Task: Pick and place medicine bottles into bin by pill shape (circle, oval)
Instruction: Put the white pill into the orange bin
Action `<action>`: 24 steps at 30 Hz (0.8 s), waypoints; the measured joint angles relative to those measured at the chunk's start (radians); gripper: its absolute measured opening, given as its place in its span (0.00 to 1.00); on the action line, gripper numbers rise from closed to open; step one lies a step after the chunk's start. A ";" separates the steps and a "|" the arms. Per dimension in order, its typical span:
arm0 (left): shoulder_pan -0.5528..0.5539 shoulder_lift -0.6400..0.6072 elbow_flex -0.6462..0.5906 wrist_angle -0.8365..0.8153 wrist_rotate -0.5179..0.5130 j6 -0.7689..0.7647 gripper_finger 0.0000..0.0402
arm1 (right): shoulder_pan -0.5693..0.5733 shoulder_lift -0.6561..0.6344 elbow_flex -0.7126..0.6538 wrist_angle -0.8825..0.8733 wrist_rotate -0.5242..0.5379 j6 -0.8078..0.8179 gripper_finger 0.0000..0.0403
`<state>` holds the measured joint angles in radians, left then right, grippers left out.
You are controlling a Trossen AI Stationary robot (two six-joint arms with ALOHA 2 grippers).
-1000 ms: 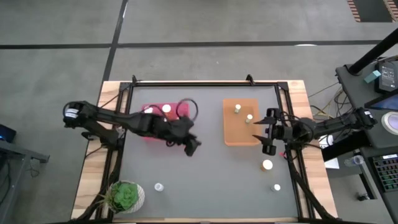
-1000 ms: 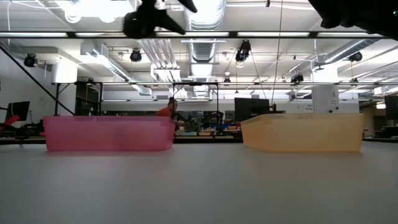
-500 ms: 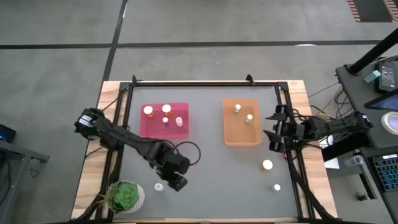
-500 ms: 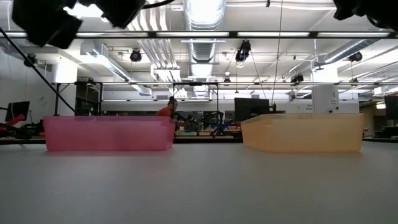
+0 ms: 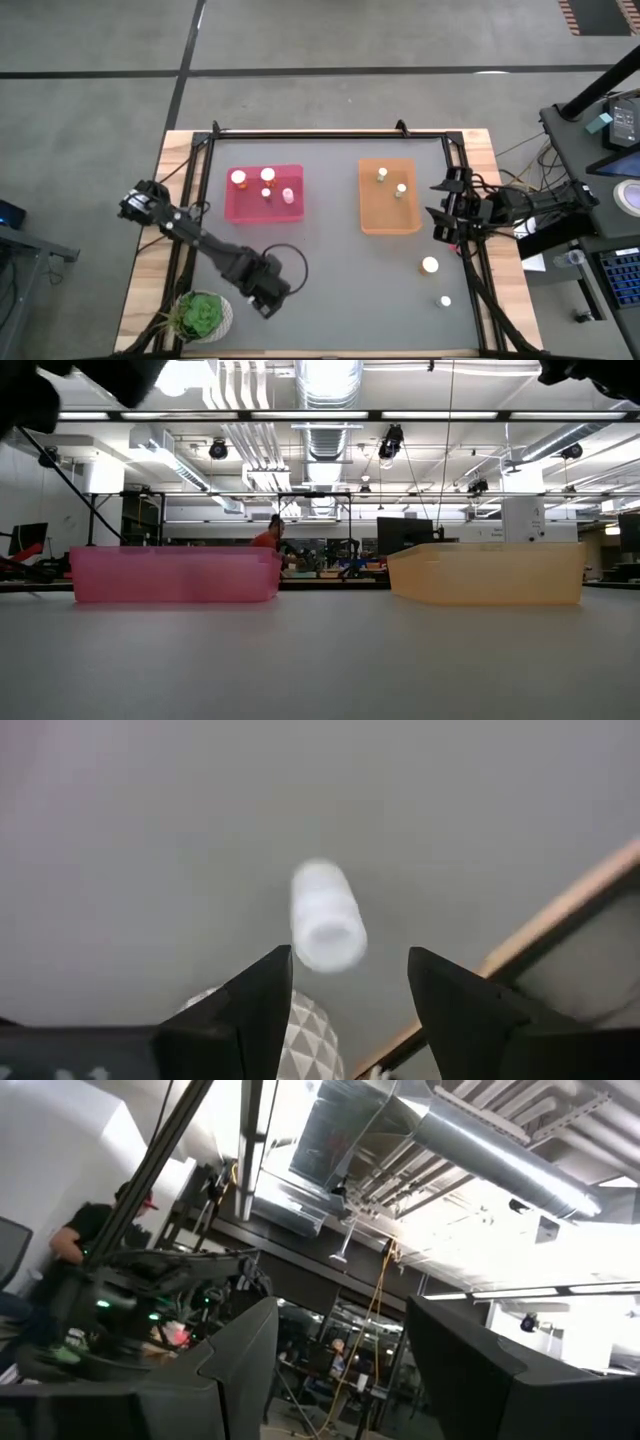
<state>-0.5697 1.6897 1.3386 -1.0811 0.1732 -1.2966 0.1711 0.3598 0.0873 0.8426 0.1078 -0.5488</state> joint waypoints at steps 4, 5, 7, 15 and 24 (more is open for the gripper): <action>-0.070 0.007 0.003 -0.005 -0.002 0.045 0.46 | 0.000 0.004 0.005 -0.001 -0.001 -0.018 0.53; -0.079 0.006 0.002 -0.004 -0.026 0.064 0.46 | 0.000 0.004 0.005 0.000 -0.001 -0.020 0.53; -0.092 0.006 0.000 0.000 -0.091 0.126 0.46 | 0.000 0.004 0.005 0.000 -0.001 -0.020 0.53; -0.099 0.005 -0.003 0.001 -0.215 0.258 0.46 | 0.000 0.004 0.005 0.000 -0.001 -0.019 0.53; -0.121 0.048 -0.004 0.058 -0.185 0.372 0.46 | 0.000 0.004 0.005 -0.001 -0.001 -0.020 0.53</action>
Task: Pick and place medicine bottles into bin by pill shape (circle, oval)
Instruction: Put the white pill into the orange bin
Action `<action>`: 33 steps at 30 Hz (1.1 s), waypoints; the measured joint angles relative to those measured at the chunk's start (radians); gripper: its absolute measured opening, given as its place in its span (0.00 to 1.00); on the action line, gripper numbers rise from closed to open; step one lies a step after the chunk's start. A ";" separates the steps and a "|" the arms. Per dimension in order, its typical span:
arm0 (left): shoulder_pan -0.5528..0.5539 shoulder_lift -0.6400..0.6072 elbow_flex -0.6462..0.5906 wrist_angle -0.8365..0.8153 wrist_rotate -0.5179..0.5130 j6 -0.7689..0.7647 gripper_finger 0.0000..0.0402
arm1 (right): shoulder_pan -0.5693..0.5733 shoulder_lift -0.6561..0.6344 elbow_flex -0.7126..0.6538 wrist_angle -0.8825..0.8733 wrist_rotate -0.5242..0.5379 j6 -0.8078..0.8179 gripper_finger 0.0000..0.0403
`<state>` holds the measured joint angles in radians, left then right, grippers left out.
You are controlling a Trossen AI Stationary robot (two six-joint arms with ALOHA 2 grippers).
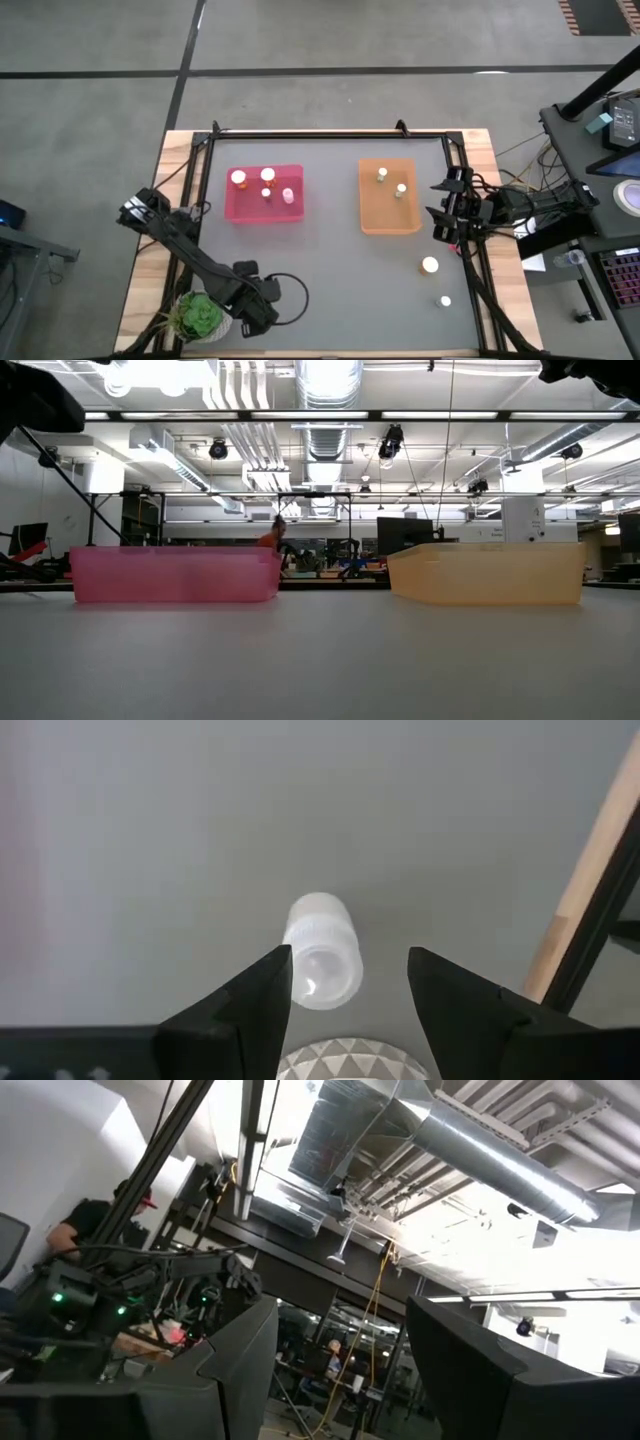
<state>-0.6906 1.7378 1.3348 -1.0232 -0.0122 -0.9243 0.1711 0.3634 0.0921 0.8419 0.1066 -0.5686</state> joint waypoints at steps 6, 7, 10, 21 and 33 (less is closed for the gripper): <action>0.001 0.021 0.000 -0.007 0.059 -0.003 0.46 | 0.000 0.000 0.000 0.000 0.000 0.000 0.53; 0.001 0.021 0.000 -0.007 0.060 -0.003 0.46 | 0.000 0.000 0.000 0.000 0.000 0.000 0.53; 0.000 0.021 0.000 -0.010 0.058 0.003 0.46 | 0.000 0.000 0.000 0.000 0.000 0.000 0.53; 0.012 0.018 -0.002 -0.013 0.067 -0.005 0.46 | 0.000 0.000 0.000 0.000 0.000 0.000 0.53; 0.058 0.015 0.009 -0.007 0.087 0.041 0.46 | 0.000 0.000 0.000 0.000 0.000 -0.002 0.53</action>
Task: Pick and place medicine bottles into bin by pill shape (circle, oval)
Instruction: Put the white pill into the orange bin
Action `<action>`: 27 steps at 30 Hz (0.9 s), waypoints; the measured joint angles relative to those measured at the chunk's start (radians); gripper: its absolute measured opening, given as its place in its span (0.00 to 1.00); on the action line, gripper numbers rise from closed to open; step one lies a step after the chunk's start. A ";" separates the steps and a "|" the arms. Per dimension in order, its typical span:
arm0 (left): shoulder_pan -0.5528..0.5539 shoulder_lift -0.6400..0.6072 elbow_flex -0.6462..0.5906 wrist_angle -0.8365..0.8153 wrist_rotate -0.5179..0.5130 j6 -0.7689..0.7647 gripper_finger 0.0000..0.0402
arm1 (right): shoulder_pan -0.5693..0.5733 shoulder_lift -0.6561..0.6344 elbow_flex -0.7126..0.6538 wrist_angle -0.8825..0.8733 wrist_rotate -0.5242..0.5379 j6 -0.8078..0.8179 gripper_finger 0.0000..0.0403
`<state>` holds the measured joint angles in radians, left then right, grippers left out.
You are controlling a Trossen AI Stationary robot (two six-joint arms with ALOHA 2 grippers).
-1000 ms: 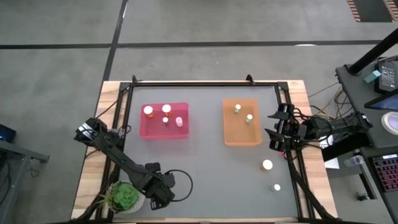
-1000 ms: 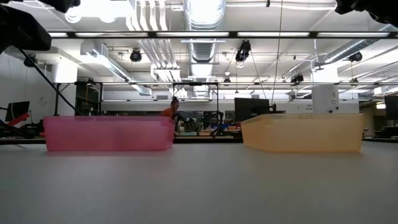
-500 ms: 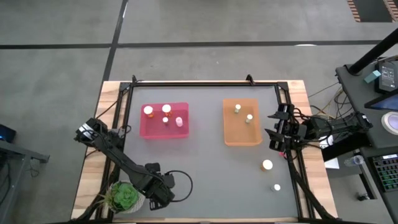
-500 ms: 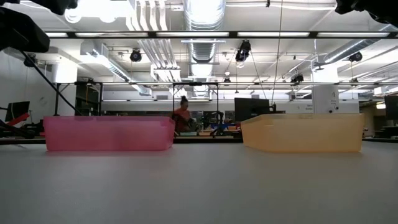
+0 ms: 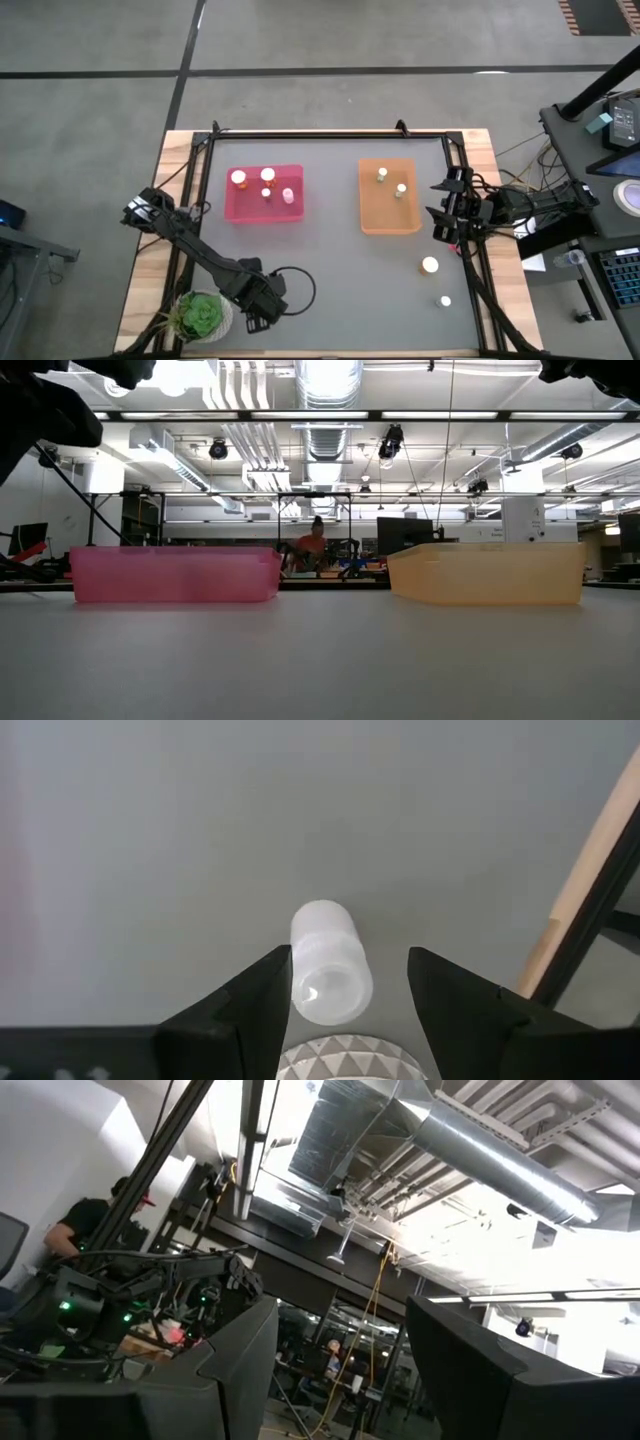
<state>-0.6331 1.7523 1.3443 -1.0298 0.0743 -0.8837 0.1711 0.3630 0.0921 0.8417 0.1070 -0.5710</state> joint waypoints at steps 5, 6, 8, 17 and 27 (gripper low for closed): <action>0.010 0.000 0.014 0.001 0.004 -0.015 0.40 | -0.002 0.000 0.000 0.000 0.000 -0.002 0.53; 0.012 0.000 0.019 0.003 0.003 -0.002 0.37 | -0.002 0.000 0.000 0.000 0.000 -0.003 0.53; 0.012 -0.001 0.026 0.017 0.004 0.037 0.31 | -0.002 0.000 0.000 0.000 0.001 -0.004 0.53; 0.010 -0.001 0.022 0.037 0.006 0.025 0.31 | -0.002 0.000 0.000 0.000 0.001 -0.006 0.53; -0.024 -0.001 0.005 -0.036 0.004 0.026 0.60 | -0.002 0.000 0.000 0.000 0.001 -0.006 0.53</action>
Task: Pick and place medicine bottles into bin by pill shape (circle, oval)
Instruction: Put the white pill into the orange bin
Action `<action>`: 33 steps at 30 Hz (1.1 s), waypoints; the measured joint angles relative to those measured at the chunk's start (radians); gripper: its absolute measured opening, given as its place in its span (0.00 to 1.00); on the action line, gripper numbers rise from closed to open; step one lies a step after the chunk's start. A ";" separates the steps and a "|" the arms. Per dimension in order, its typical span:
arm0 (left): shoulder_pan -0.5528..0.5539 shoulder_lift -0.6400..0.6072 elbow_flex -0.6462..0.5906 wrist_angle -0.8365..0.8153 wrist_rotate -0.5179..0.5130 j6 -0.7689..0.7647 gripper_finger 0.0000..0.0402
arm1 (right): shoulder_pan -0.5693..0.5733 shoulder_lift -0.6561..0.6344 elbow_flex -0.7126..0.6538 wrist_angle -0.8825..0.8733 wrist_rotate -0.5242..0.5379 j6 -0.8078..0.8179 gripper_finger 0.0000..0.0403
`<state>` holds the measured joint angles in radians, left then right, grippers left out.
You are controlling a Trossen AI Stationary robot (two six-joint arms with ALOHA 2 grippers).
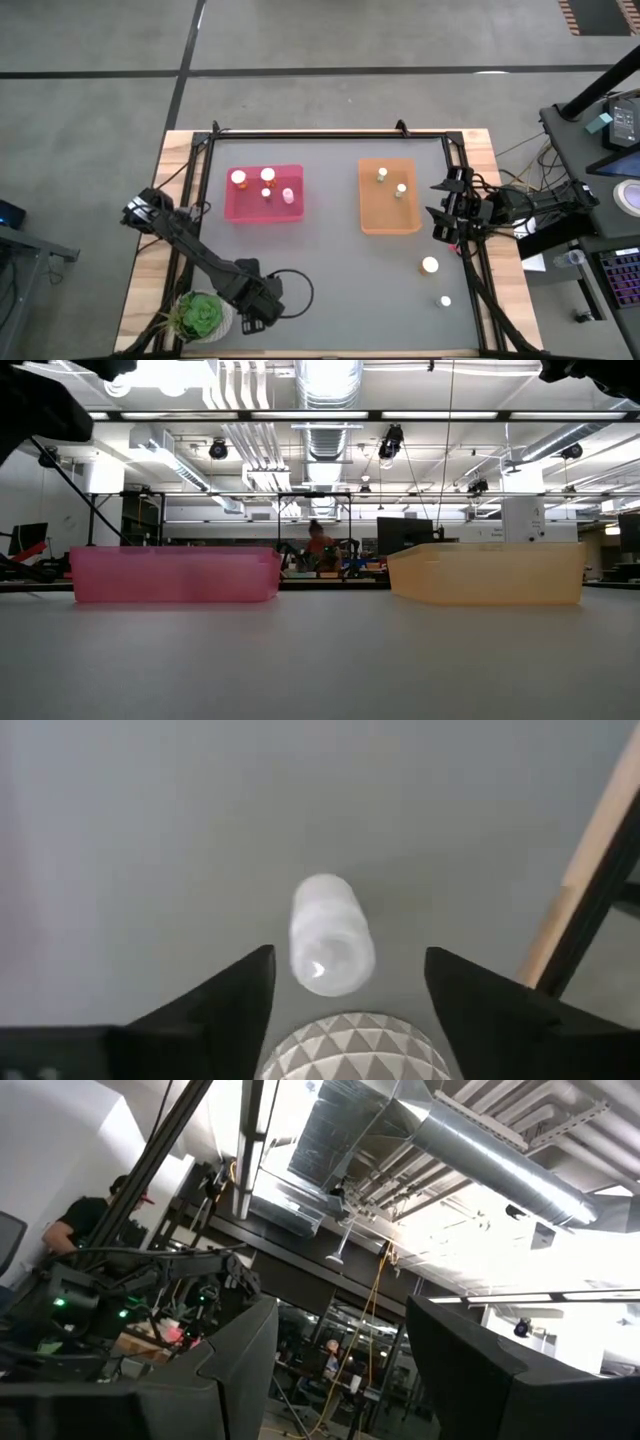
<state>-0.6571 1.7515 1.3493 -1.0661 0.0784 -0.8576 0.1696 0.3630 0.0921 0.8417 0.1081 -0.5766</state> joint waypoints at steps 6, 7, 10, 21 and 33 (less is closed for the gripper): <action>-0.023 0.000 -0.037 0.008 -0.018 -0.001 0.64 | 0.000 0.000 0.000 0.000 0.000 0.000 0.53; -0.023 0.000 -0.040 0.014 -0.028 -0.001 0.64 | 0.000 0.000 0.000 0.000 0.000 0.000 0.53; -0.024 0.003 -0.046 0.027 -0.051 -0.001 0.64 | 0.000 0.000 0.000 0.000 0.000 0.000 0.53; -0.024 0.035 -0.044 0.044 -0.058 0.000 0.53 | 0.000 0.000 0.000 0.000 0.001 0.000 0.53; -0.025 0.037 -0.041 0.046 -0.053 0.000 0.29 | 0.000 0.000 0.000 0.000 0.025 -0.001 0.53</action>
<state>-0.6819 1.7885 1.3082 -1.0203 0.0252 -0.8572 0.1696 0.3630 0.0921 0.8421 0.1330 -0.5774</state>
